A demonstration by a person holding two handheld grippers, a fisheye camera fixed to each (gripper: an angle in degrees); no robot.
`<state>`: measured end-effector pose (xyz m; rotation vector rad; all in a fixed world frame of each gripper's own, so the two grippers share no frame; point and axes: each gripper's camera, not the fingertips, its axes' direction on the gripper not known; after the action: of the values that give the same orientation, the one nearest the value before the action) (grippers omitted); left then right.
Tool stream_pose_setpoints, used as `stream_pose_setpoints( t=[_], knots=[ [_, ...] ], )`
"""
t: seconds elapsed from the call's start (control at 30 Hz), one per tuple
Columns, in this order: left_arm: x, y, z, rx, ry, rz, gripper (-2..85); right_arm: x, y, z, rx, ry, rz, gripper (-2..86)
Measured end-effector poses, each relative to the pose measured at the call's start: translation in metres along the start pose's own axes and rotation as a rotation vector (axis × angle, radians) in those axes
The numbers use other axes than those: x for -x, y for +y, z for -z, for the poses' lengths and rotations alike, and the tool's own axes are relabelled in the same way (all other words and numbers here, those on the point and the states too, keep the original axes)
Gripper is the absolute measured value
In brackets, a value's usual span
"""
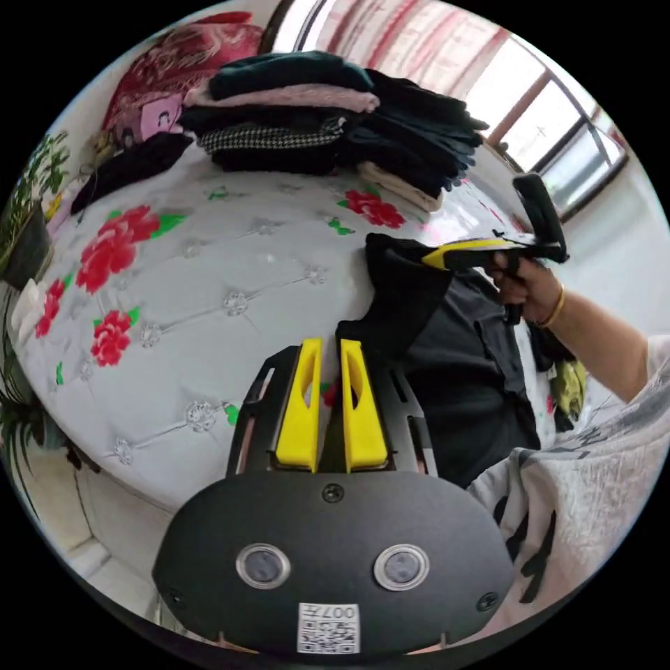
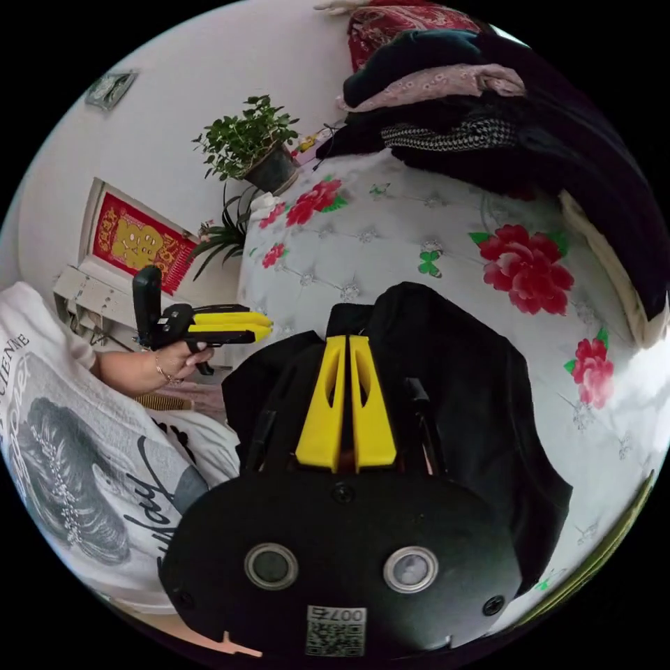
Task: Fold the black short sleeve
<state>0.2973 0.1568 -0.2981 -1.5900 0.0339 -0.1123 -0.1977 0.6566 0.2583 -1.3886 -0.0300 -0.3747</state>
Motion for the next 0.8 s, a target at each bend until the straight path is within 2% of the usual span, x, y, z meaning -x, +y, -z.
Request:
stream_pose_setpoints(
  t=[0.03,0.07,0.17,0.27,0.37,0.5,0.6,0.73,0.8],
  knots=[
    [0.014,-0.005,-0.004,0.025,0.045,0.032,5.4,-0.008,0.004,0.001,-0.017,-0.013,-0.028,-0.3],
    [0.038,-0.015,-0.012,0.053,0.176,0.081,6.9,-0.011,0.006,0.000,-0.016,-0.014,-0.035,-0.3],
    [0.068,-0.039,-0.035,0.094,0.421,0.136,8.2,-0.013,0.010,-0.013,0.009,-0.011,-0.051,-0.3],
    [0.083,-0.051,-0.058,0.176,0.464,0.178,5.7,-0.010,0.013,-0.020,0.011,-0.001,-0.046,-0.3],
    [0.102,-0.048,-0.058,0.161,0.484,0.254,-0.1,-0.010,0.018,-0.018,0.006,0.012,-0.043,-0.3],
    [0.115,-0.034,-0.031,0.051,0.518,0.298,-0.8,-0.012,0.024,-0.015,0.003,0.011,-0.051,-0.2],
    [0.137,-0.004,0.010,-0.165,0.581,0.459,-0.9,-0.009,0.026,-0.012,-0.024,0.035,-0.061,-0.1],
    [0.144,0.023,0.030,-0.266,0.592,0.569,-1.0,-0.005,0.023,-0.006,-0.057,0.023,-0.076,0.2],
    [0.132,0.026,0.043,-0.301,0.565,0.551,-1.0,-0.002,0.021,-0.005,-0.057,0.029,-0.073,0.3]
  ],
)
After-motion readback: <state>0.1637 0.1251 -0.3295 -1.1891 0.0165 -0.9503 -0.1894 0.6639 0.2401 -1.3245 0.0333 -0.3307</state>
